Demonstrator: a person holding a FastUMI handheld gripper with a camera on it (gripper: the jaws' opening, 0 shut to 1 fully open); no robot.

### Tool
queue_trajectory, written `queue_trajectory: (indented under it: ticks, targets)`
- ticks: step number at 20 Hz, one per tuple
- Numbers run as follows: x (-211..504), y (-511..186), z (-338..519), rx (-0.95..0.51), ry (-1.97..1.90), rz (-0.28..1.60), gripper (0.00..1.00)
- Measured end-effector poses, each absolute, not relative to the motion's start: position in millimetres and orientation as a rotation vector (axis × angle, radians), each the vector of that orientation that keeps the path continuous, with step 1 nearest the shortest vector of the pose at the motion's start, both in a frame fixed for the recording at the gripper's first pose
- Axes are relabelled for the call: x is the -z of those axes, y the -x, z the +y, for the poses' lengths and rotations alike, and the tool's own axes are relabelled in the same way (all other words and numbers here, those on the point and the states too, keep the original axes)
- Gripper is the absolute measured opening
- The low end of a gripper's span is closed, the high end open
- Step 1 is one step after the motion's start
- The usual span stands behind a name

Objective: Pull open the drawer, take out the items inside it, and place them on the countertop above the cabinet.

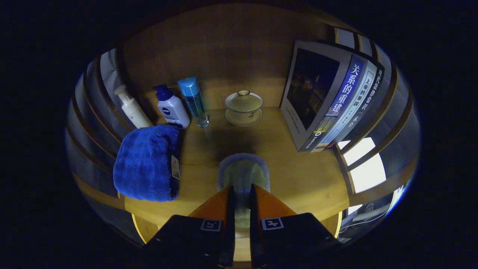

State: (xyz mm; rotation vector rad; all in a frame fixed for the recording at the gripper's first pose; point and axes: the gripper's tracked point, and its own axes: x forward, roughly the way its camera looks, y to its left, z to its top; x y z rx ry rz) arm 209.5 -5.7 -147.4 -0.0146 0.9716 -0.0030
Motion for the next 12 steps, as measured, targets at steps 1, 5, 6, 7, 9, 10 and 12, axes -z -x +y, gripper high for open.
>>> queue_trajectory:
  ticks: [1,5,6,7,9,10,12]
  targets:
    - [148,-211,-6,0.003,0.022,0.963,0.26]
    - [143,-213,0,-0.01,-0.005,0.911,0.35]
    - [140,-212,2,-0.012,-0.013,0.895,0.39]
    - [138,-211,1,-0.013,-0.02,0.882,0.44]
    - [135,-204,2,-0.009,-0.036,0.852,0.54]
    - [132,-201,2,-0.003,-0.045,0.834,0.59]
    - [128,-193,0,0.013,-0.053,0.789,0.76]
